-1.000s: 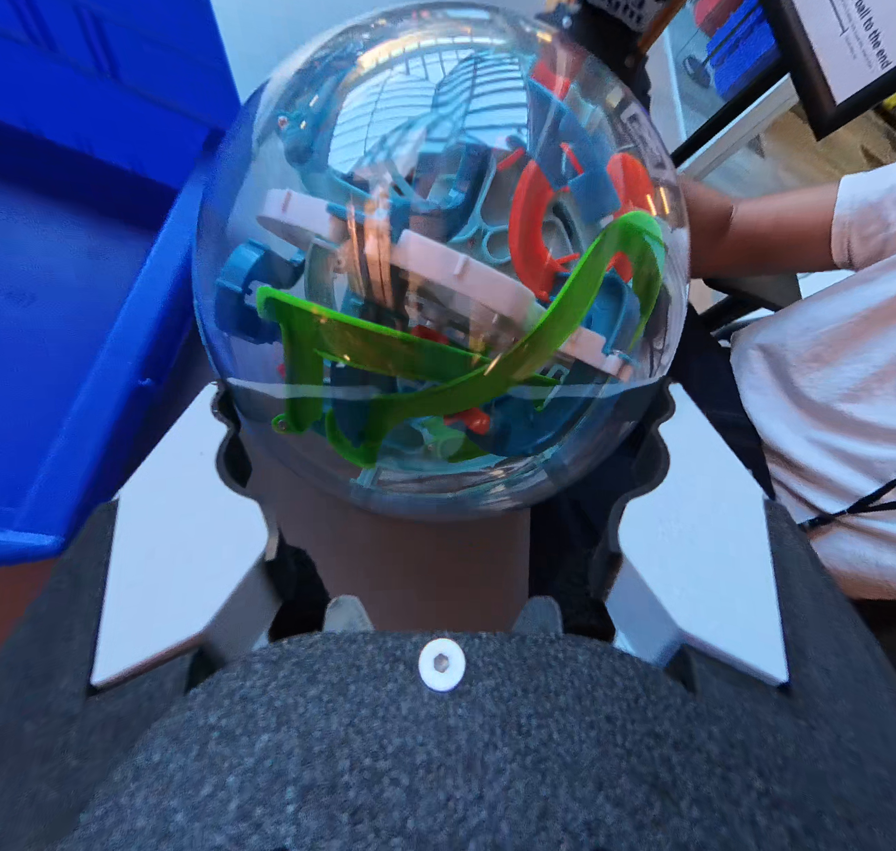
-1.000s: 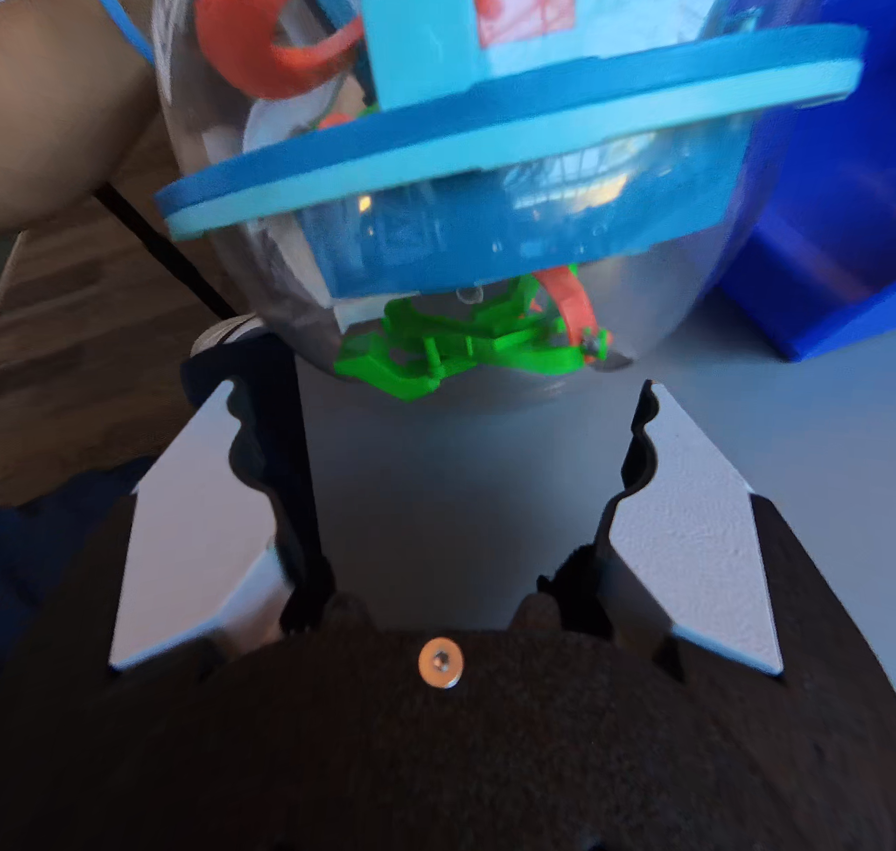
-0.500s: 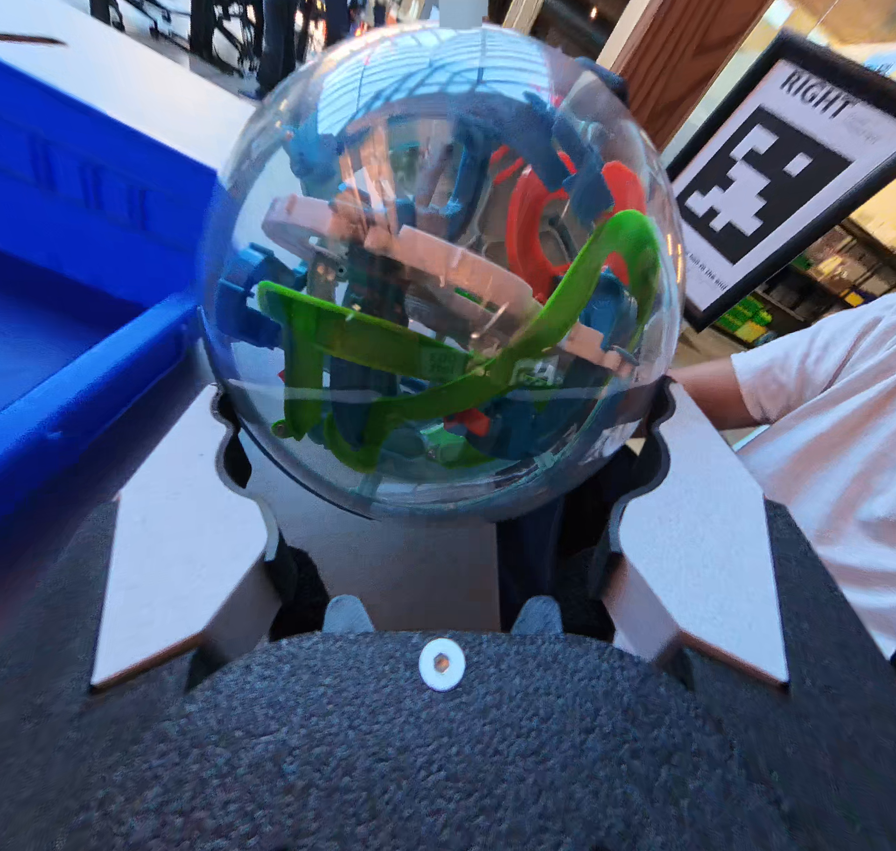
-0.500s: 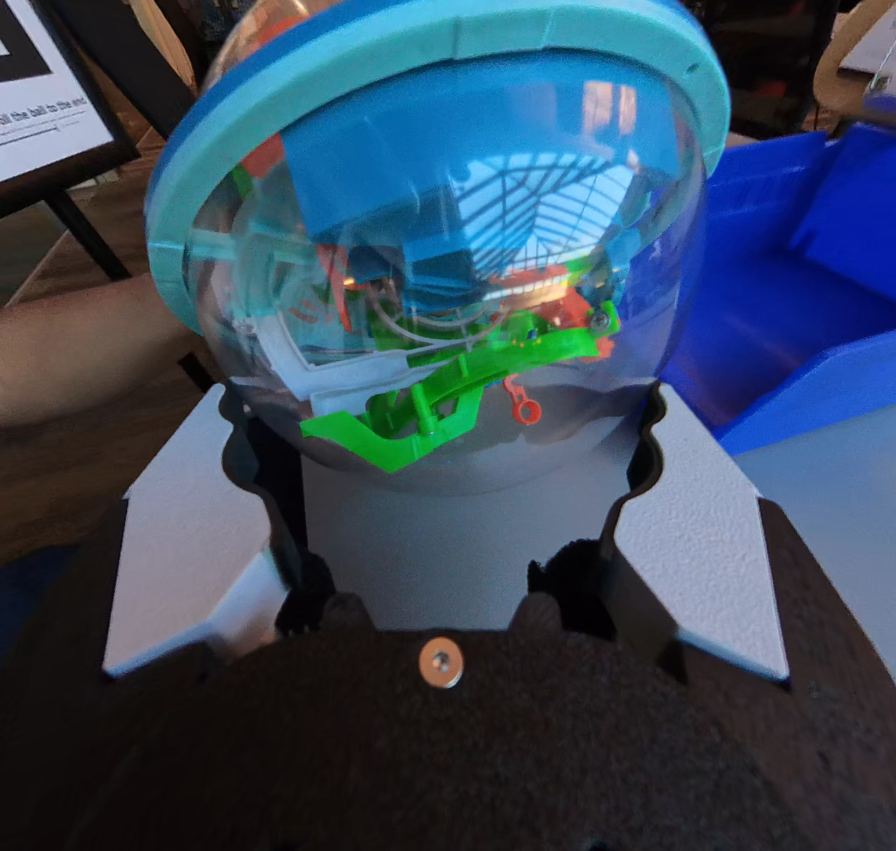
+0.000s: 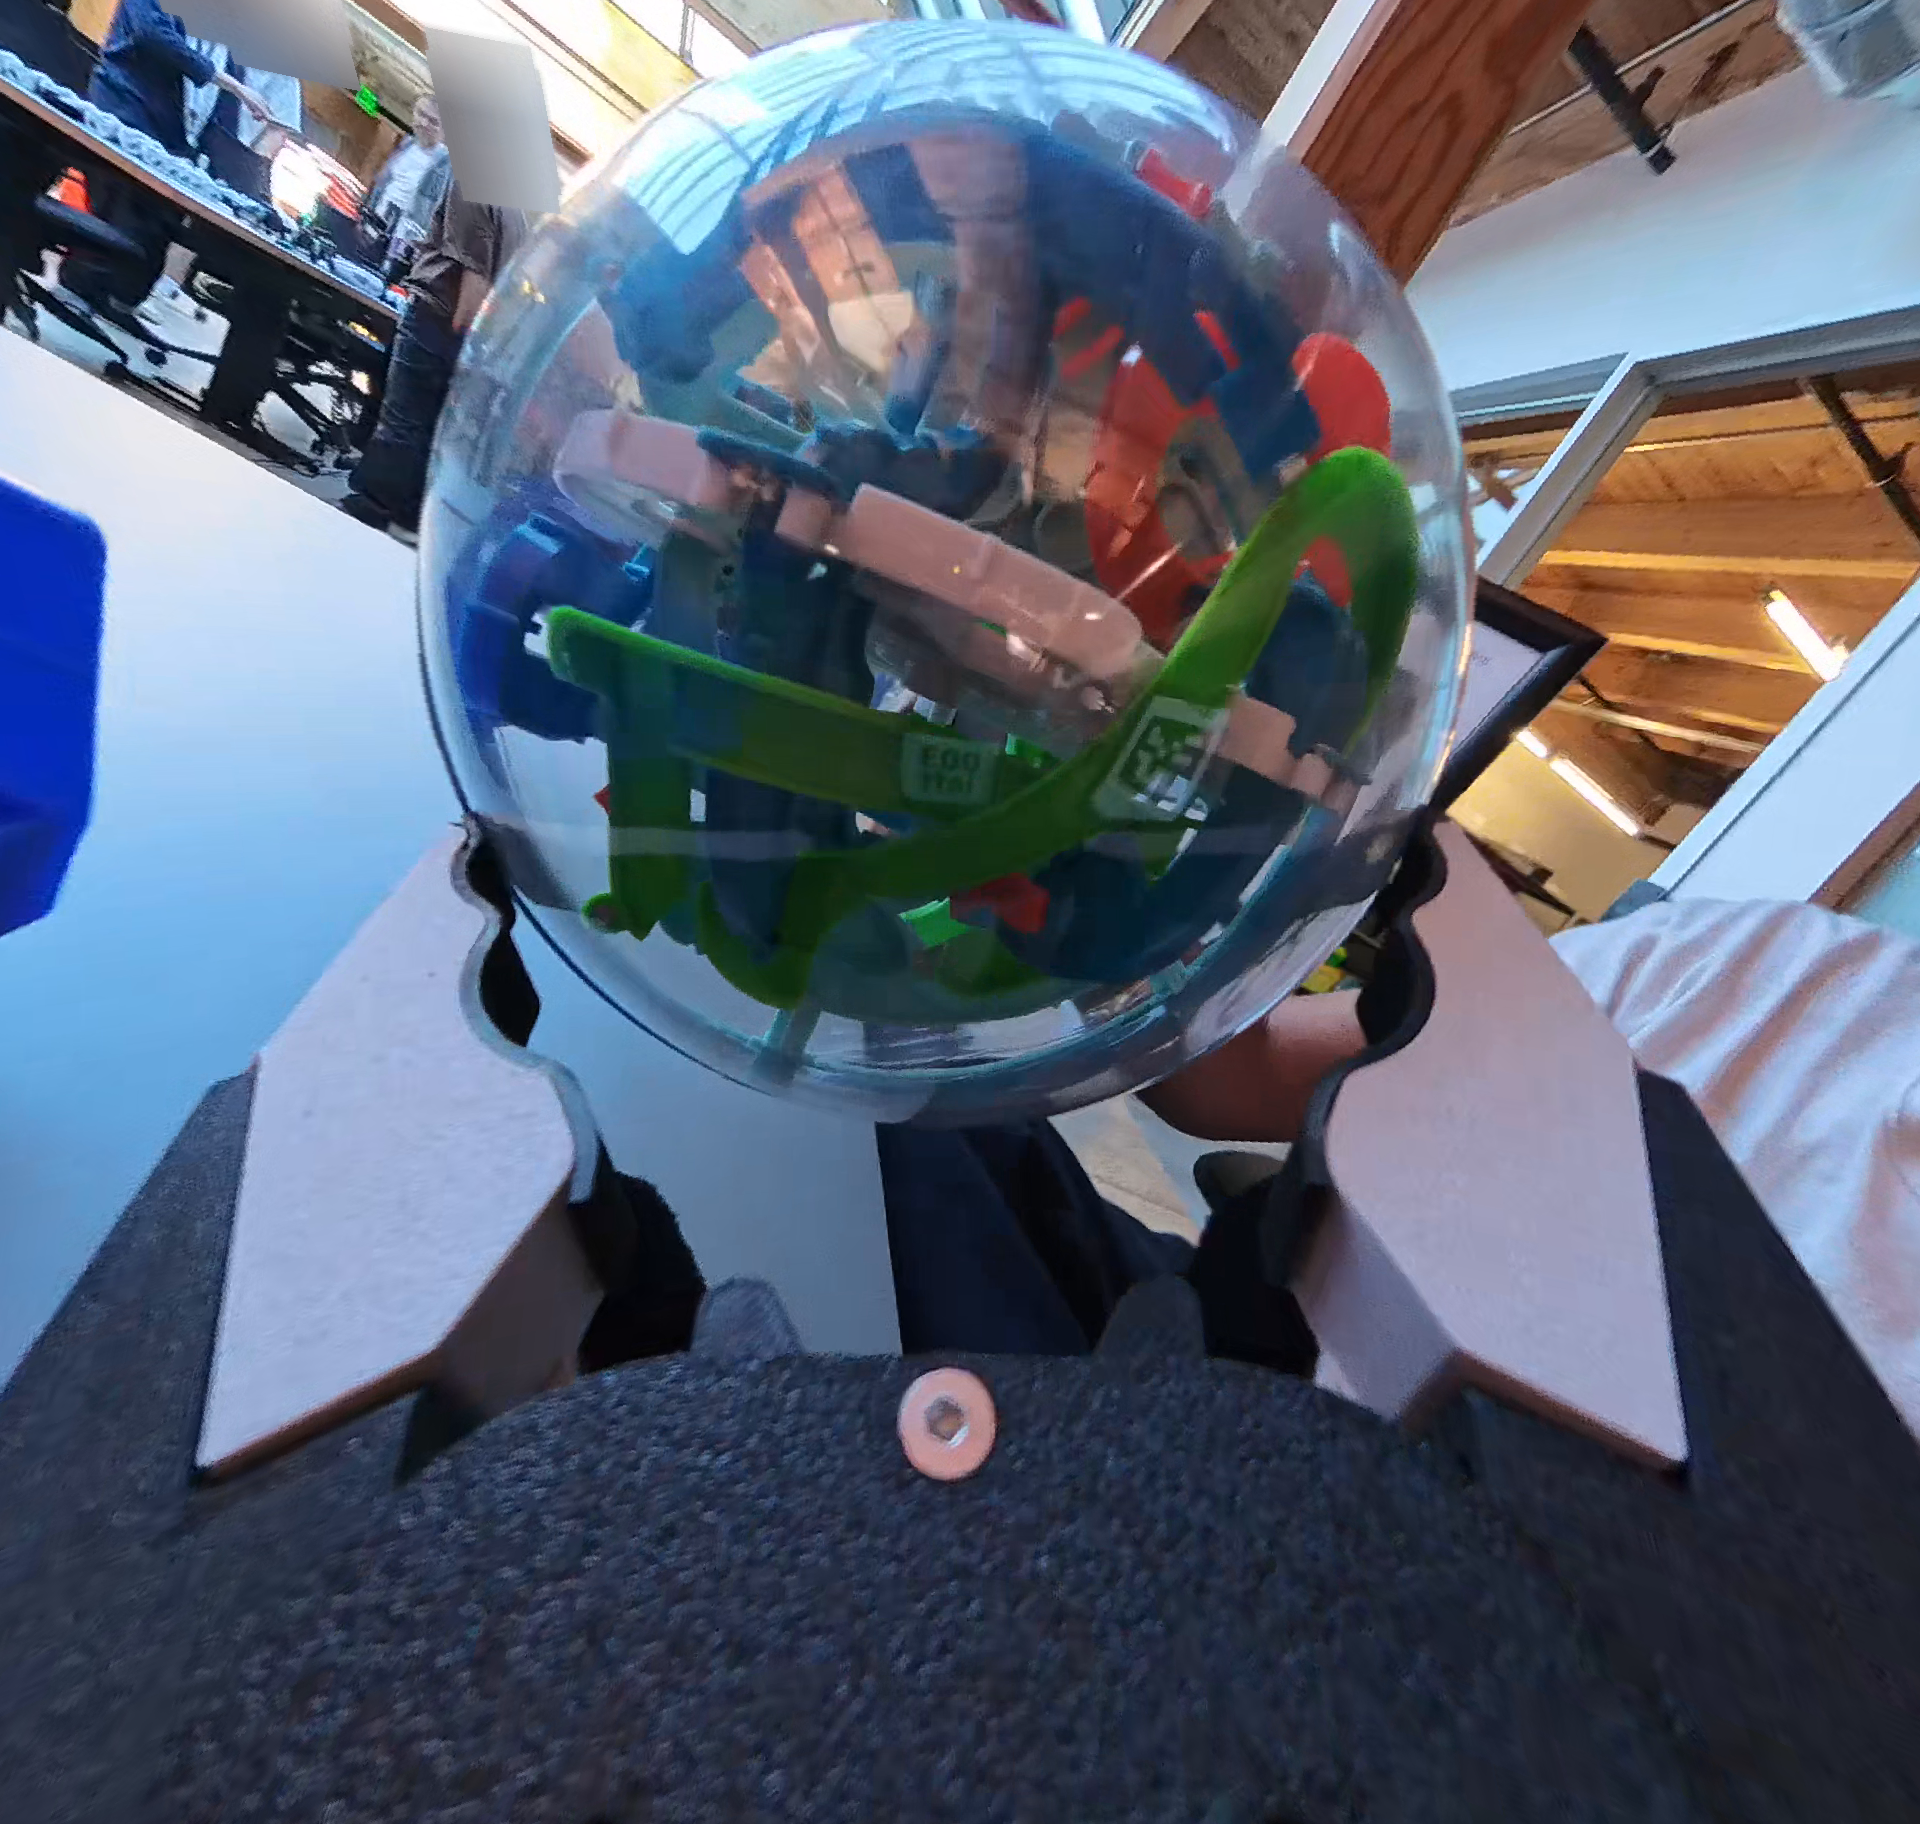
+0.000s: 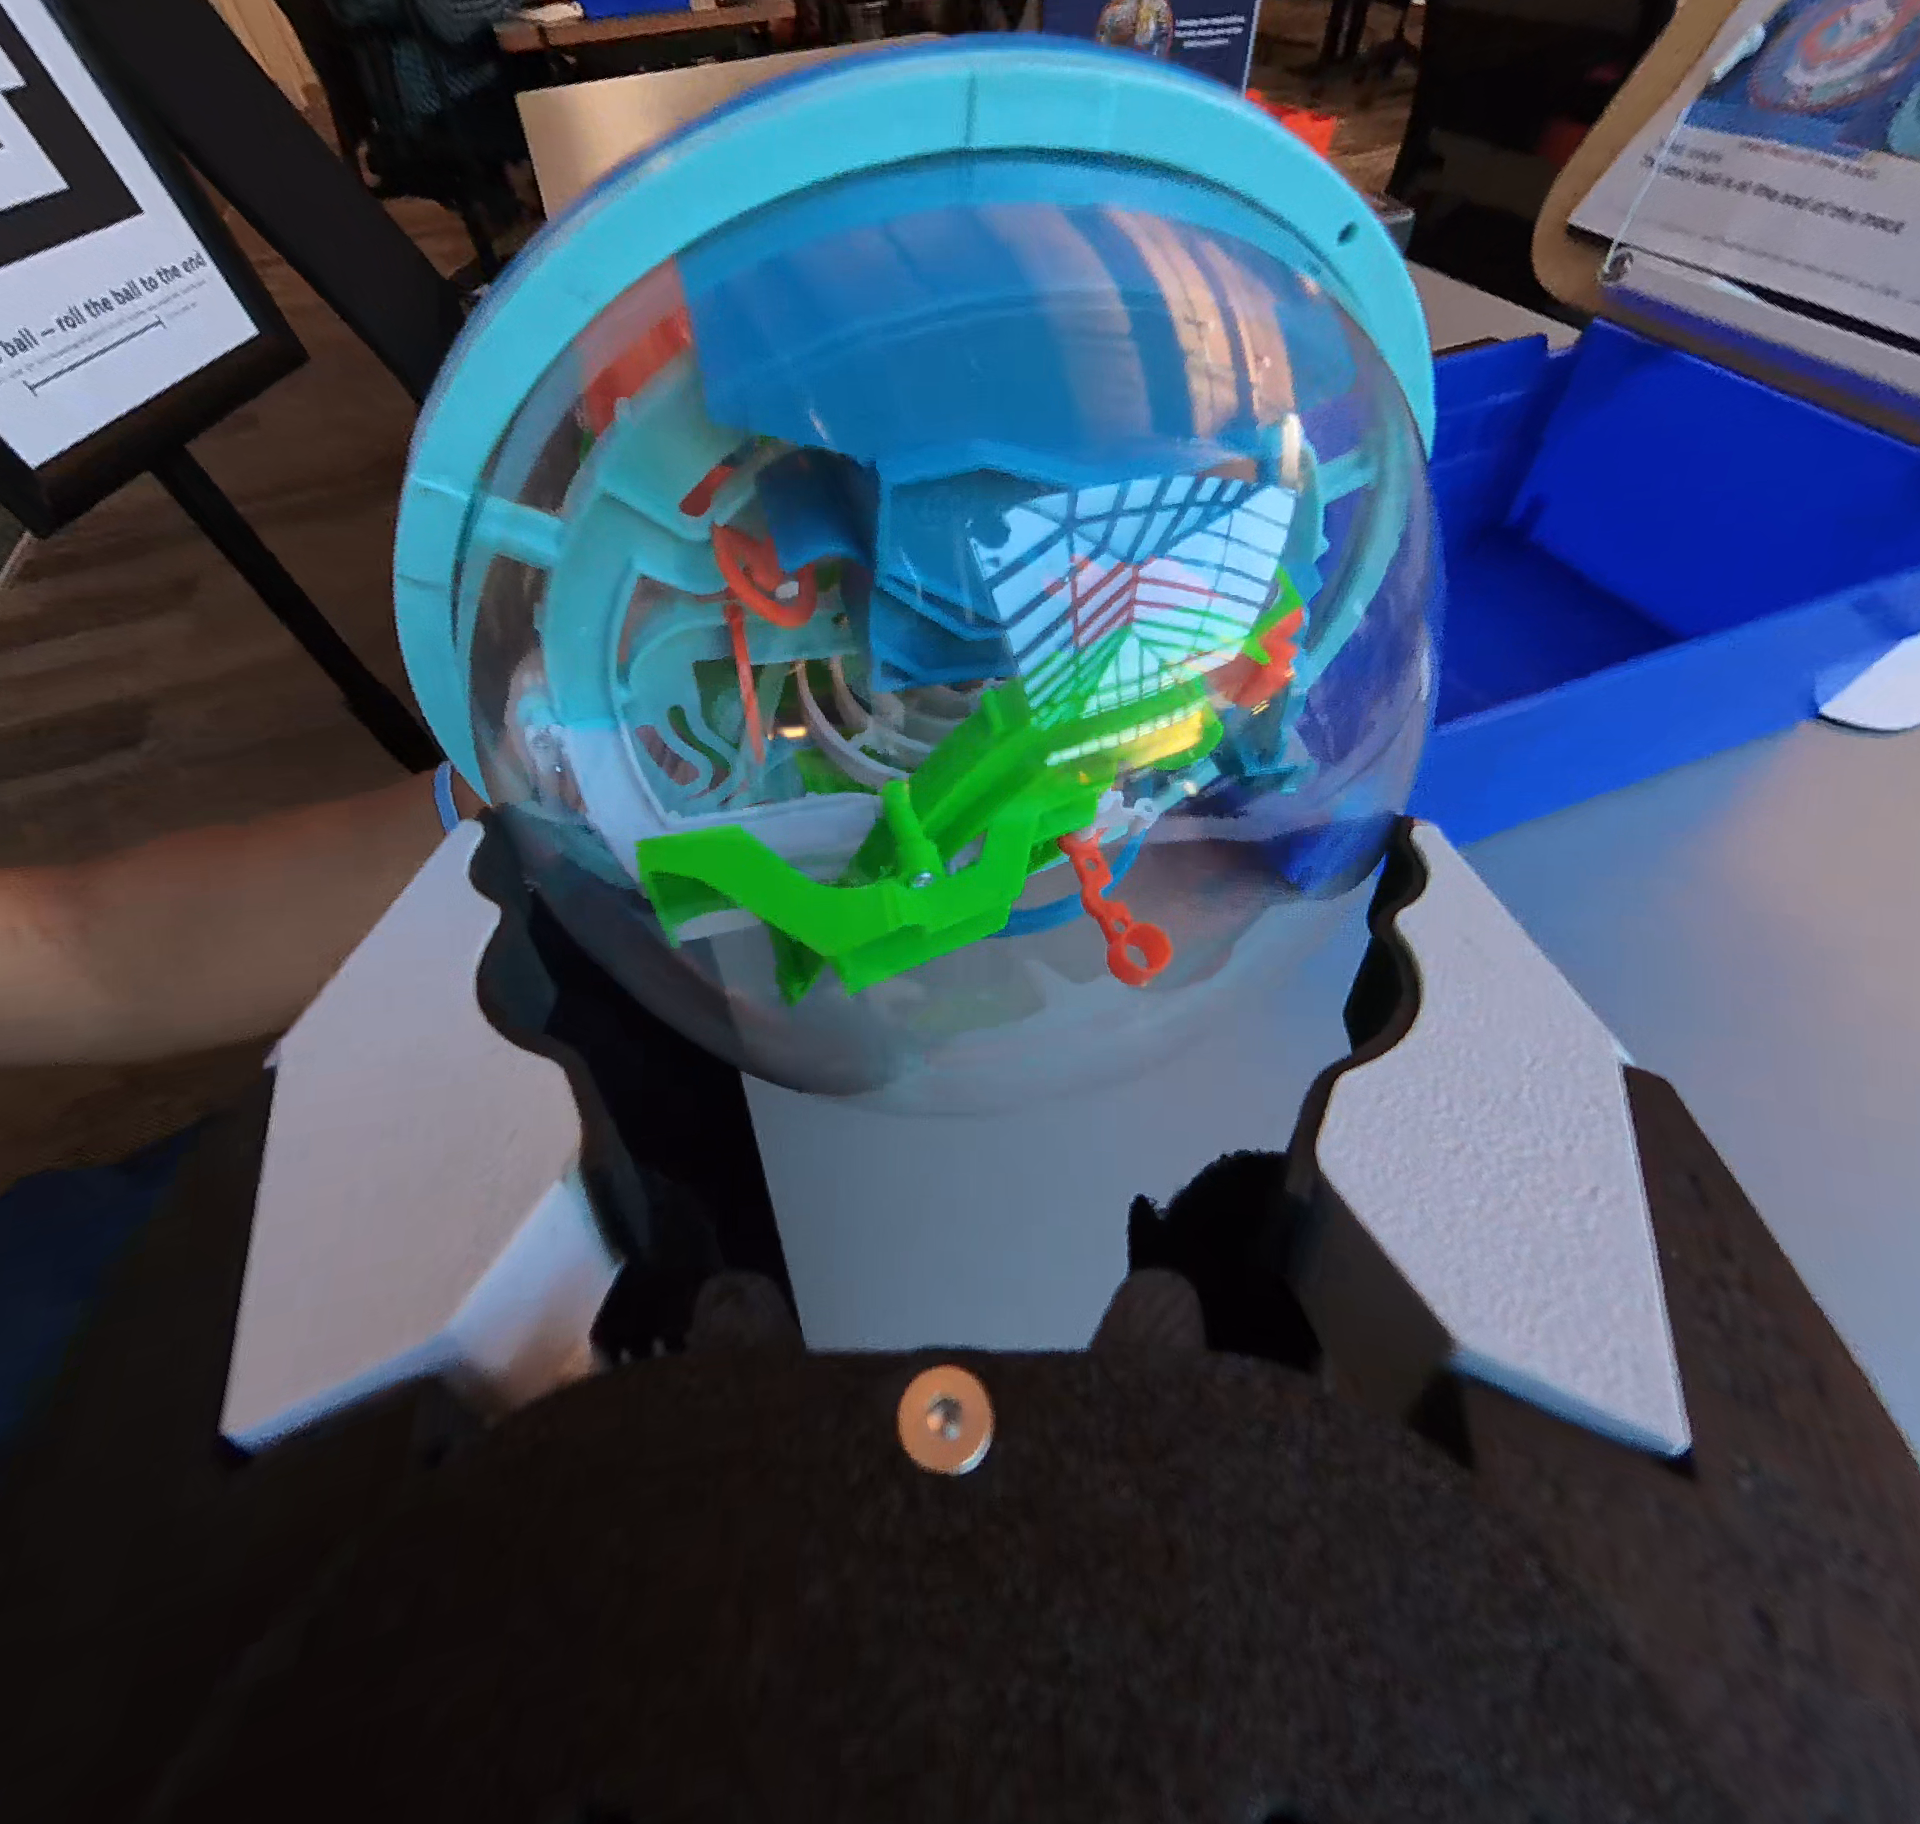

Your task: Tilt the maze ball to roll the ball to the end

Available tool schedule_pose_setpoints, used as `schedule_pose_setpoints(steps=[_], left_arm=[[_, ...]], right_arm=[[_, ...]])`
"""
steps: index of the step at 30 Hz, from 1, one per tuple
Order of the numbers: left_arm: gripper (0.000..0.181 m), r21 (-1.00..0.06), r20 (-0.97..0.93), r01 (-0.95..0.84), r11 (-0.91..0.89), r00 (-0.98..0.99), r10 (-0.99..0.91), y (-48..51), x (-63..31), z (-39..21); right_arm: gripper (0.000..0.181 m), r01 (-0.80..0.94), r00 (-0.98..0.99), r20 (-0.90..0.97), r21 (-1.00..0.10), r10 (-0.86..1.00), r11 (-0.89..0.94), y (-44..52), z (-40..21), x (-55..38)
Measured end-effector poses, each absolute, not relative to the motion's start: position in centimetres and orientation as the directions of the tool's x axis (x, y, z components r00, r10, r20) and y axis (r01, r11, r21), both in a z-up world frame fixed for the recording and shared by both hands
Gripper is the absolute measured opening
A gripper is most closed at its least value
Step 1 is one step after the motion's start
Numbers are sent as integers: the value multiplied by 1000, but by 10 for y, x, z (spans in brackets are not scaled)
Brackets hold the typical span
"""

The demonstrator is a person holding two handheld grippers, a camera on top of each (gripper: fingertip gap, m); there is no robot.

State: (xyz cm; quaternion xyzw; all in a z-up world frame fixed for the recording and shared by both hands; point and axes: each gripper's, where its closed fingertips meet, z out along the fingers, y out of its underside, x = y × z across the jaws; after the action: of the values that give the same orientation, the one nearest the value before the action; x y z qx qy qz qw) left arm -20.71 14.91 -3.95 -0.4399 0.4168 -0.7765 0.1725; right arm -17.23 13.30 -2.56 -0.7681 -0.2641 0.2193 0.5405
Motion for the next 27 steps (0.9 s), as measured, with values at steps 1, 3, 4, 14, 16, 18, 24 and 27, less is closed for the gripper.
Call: schedule_pose_setpoints(steps=[1, 3, 4, 14, 16, 18, 24, 27], left_arm=[[158, -787, 555, -111, -607, -558, -617, 148, -205, -41], [159, -768, 582, -140, -625, -560, -590, 147, -203, -44], [159, -761, 589, -143, -632, -560, -583, 148, -202, -45], [159, -675, 654, -190, -713, -602, -458, 153, -205, -44], [159, -656, 666, -208, -726, -611, -427, 153, -205, -44], [158, -643, 672, -214, -735, -618, -408, 154, -206, -44], [159, -602, 689, -230, -765, -633, -352, 157, -208, -42], [159, -580, 699, -252, -774, -642, -315, 157, -208, -42]], right_arm=[[154, 156, 769, -66, -945, 636, -287, 133, -25, -170], [154, 129, 776, -97, -942, 623, -309, 133, -27, -168], [154, 122, 780, -105, -941, 617, -315, 133, -29, -168], [154, 40, 812, -174, -936, 557, -351, 142, -20, -171], [154, 25, 817, -192, -930, 544, -366, 144, -18, -171], [154, 20, 823, -200, -926, 532, -378, 145, -16, -172], [154, 8, 846, -223, -902, 484, -431, 147, -16, -175], [154, -10, 855, -238, -895, 460, -445, 148, -14, -175]])
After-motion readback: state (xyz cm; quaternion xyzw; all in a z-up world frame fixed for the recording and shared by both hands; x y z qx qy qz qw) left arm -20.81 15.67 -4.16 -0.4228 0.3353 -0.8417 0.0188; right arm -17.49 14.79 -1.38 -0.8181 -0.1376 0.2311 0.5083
